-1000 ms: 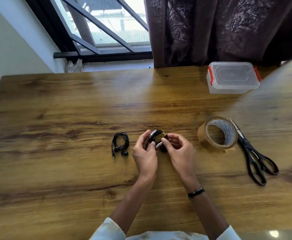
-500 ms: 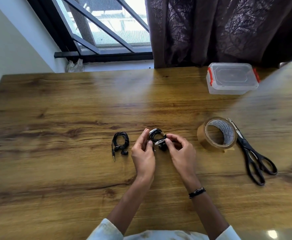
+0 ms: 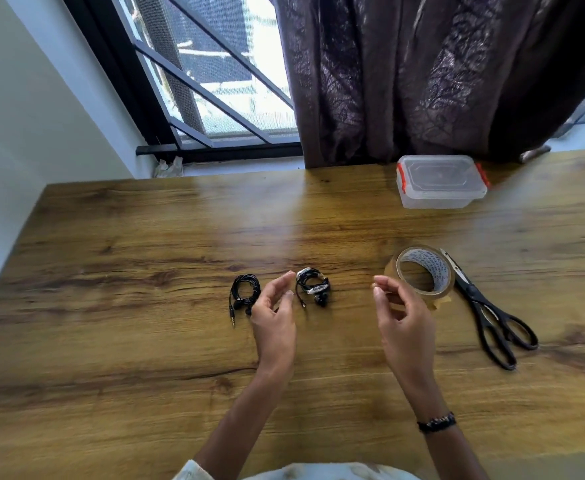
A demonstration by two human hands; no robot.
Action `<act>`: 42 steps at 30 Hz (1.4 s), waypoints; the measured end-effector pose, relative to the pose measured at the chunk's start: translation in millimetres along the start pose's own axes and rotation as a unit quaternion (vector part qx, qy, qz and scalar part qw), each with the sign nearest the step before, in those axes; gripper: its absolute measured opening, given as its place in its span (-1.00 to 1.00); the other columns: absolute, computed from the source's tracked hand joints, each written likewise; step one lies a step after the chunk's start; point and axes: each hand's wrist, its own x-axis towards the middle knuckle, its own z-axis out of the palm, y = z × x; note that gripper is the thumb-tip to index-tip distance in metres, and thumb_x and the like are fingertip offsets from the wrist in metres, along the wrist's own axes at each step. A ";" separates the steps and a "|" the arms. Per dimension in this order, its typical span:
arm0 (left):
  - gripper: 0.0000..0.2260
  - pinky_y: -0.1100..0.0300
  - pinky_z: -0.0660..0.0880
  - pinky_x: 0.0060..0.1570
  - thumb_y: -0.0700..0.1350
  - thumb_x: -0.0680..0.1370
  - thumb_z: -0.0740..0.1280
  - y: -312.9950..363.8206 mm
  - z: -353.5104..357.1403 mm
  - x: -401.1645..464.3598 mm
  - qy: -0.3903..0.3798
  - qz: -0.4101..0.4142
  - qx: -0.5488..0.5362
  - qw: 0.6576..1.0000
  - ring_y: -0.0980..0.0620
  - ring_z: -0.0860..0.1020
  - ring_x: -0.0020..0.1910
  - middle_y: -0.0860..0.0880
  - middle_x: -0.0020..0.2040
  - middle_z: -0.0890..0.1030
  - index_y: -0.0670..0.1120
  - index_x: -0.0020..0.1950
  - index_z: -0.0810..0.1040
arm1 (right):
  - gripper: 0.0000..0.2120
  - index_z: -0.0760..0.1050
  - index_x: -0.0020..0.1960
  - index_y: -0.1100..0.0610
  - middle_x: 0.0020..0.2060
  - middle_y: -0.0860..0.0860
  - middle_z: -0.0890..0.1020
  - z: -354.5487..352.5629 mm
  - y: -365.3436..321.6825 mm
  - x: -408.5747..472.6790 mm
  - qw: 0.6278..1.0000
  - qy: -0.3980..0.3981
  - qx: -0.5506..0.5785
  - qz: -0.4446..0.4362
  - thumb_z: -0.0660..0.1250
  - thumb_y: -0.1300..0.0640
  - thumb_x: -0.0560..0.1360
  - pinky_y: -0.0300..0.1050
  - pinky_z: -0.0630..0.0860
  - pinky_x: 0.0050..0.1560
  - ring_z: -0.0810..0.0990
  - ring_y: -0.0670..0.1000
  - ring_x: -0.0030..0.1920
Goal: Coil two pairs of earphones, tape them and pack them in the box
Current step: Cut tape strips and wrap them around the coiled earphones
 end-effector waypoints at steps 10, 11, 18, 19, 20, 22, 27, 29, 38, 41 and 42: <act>-0.78 0.22 0.50 0.02 -0.27 0.60 0.24 13.6 43.7 -22.1 -0.182 0.052 0.088 0.978 0.16 0.53 -0.07 0.11 -0.05 0.60 -0.11 0.18 0.59 | -0.86 0.58 0.08 0.06 -0.05 -0.11 0.63 -59.4 15.6 -4.8 0.998 0.056 -0.004 -0.023 0.30 0.21 0.57 -0.50 0.44 -0.08 0.60 -0.15 -0.03; -0.78 0.23 0.49 0.00 -0.27 0.60 0.24 10.5 50.7 -23.4 -0.186 0.058 0.095 0.976 0.16 0.53 -0.07 0.11 -0.05 0.61 -0.09 0.17 0.59 | -0.85 0.59 0.09 0.07 -0.05 -0.10 0.63 -66.3 17.8 -2.3 0.998 0.064 -0.006 -0.023 0.29 0.21 0.58 -0.50 0.44 -0.09 0.60 -0.15 -0.04; -0.73 0.29 0.49 0.09 -0.31 0.56 0.28 -6.8 96.6 -31.7 -0.249 0.214 0.219 0.919 0.18 0.56 0.07 0.02 0.09 0.62 -0.04 0.18 0.57 | -0.82 0.58 0.07 0.09 -0.06 0.02 0.66 -115.9 48.7 24.9 0.997 0.076 -0.004 0.001 0.28 0.30 0.56 -0.46 0.44 -0.10 0.62 -0.01 -0.05; -0.72 0.32 0.44 0.15 -0.29 0.56 0.29 -8.9 103.6 -32.4 -0.264 0.246 0.257 0.897 0.19 0.52 0.14 0.05 0.15 0.59 -0.04 0.21 0.55 | -0.81 0.59 0.06 0.10 -0.07 0.03 0.66 -121.4 52.5 28.3 0.998 0.070 -0.004 -0.001 0.28 0.31 0.55 -0.51 0.43 -0.11 0.62 -0.02 -0.05; -0.71 0.37 0.35 0.22 -0.27 0.55 0.31 -10.7 110.1 -32.3 -0.273 0.272 0.302 0.872 0.21 0.45 0.21 0.08 0.21 0.55 -0.03 0.25 0.53 | -0.81 0.59 0.05 0.11 -0.09 0.02 0.66 -124.9 55.8 31.2 0.998 0.061 -0.005 -0.004 0.29 0.33 0.55 -0.52 0.42 -0.12 0.62 -0.04 -0.06; -0.66 0.40 0.19 0.29 -0.22 0.53 0.34 -14.3 124.8 -32.8 -0.275 0.312 0.379 0.826 0.19 0.36 0.30 0.07 0.28 0.51 -0.02 0.30 0.49 | -0.83 0.59 0.03 0.12 -0.11 0.01 0.65 -130.4 62.3 36.9 0.999 0.036 -0.016 -0.012 0.30 0.33 0.54 -0.53 0.40 -0.14 0.60 -0.10 -0.09; -0.59 0.15 0.19 0.38 -0.12 0.49 0.38 -24.6 149.6 -30.6 -0.234 0.346 0.473 0.775 0.03 0.40 0.30 -0.03 0.26 0.56 -0.08 0.34 0.47 | -0.82 0.57 0.04 0.06 -0.12 -0.01 0.66 -125.1 80.4 51.6 0.999 -0.027 -0.018 -0.027 0.31 0.30 0.55 -0.41 0.47 -0.16 0.62 -0.05 -0.13; -0.62 0.12 0.20 0.38 -0.03 0.49 0.38 -29.9 153.8 -28.9 -0.212 0.357 0.496 0.762 0.00 0.45 0.26 -0.04 0.19 0.60 -0.07 0.29 0.50 | -0.82 0.58 0.04 0.05 -0.10 -0.01 0.66 -121.7 85.7 57.3 0.998 -0.047 -0.019 -0.033 0.31 0.29 0.55 -0.28 0.53 -0.11 0.64 -0.04 -0.11; -0.82 0.11 0.29 0.28 0.02 0.48 0.39 -42.0 157.4 -25.7 -0.170 0.391 0.467 0.775 0.03 0.52 -0.03 0.04 -0.10 0.68 -0.06 -0.03 0.63 | -0.82 0.59 0.07 0.07 -0.06 -0.05 0.67 -125.1 84.3 68.7 0.996 -0.081 -0.007 -0.041 0.31 0.28 0.55 -0.43 0.48 -0.08 0.62 -0.11 -0.04; -0.75 0.11 0.34 0.20 0.05 0.49 0.40 -37.9 157.2 -27.1 -0.143 0.353 0.431 0.818 0.04 0.53 0.01 0.02 -0.03 0.68 -0.07 0.06 0.63 | -0.81 0.59 0.07 0.06 -0.05 -0.06 0.68 -127.0 79.5 69.8 0.996 -0.072 0.018 -0.041 0.31 0.29 0.55 -0.34 0.52 -0.06 0.63 -0.10 -0.03; -0.73 0.11 0.37 0.16 0.06 0.48 0.40 -36.2 156.9 -27.1 -0.141 0.328 0.412 0.839 0.04 0.53 0.01 0.00 -0.01 0.67 -0.07 0.09 0.63 | -0.80 0.59 0.08 0.06 -0.05 -0.06 0.68 -127.9 77.3 70.2 0.996 -0.071 0.029 -0.040 0.31 0.29 0.55 -0.34 0.52 -0.07 0.63 -0.11 -0.04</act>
